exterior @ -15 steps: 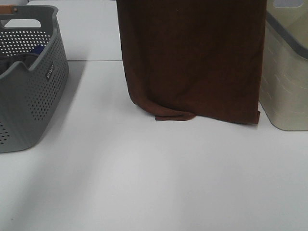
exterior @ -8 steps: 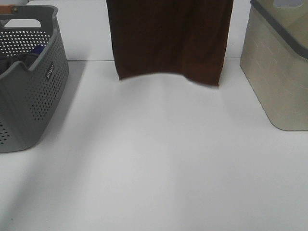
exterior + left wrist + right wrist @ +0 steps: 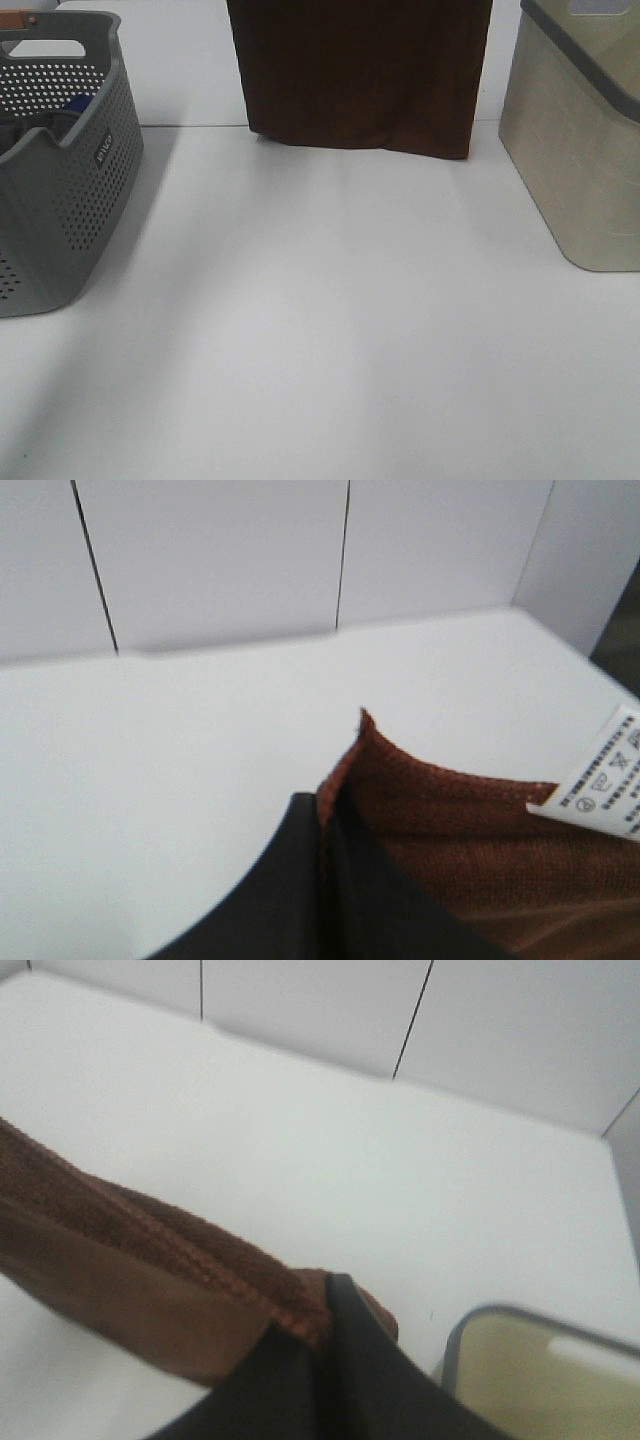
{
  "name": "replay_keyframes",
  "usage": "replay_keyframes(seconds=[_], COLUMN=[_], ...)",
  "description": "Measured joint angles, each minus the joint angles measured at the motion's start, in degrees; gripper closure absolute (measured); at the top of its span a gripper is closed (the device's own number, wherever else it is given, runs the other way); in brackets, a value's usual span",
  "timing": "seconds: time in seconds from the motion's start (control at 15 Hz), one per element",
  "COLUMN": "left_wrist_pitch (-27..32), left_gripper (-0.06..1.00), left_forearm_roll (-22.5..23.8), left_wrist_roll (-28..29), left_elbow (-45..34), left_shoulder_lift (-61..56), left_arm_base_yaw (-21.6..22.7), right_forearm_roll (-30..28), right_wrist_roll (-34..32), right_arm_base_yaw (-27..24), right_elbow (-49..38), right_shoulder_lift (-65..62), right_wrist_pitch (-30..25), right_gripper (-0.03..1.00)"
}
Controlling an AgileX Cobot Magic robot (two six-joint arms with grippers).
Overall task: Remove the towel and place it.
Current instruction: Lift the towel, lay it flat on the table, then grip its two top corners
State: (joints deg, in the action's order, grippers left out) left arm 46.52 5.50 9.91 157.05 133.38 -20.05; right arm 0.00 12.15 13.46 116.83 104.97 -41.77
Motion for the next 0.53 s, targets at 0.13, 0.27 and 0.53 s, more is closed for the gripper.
replay_keyframes(seconds=[0.13,0.27,0.53], left_wrist_pitch=[13.29,20.97,23.03], left_gripper=[0.94,0.94,0.94], left_forearm_roll=[-2.46,-3.55,-4.81], left_wrist_roll=[-0.86,-1.03,-1.03], left_elbow=[0.0,0.0,-0.92], left_shoulder_lift=[0.46,1.26,2.12], left_arm_base_yaw=[-0.57,-1.78,-4.76], right_forearm_roll=[0.8,2.06,3.15], right_wrist_roll=[-1.6,-2.92,-3.78], right_arm_base_yaw=[0.0,0.0,0.0], right_elbow=[-0.46,-2.52,-6.13], right_shoulder_lift=[0.8,0.86,0.92], right_wrist_pitch=[-10.08,-17.19,-25.27], right_gripper=[0.97,0.97,0.97])
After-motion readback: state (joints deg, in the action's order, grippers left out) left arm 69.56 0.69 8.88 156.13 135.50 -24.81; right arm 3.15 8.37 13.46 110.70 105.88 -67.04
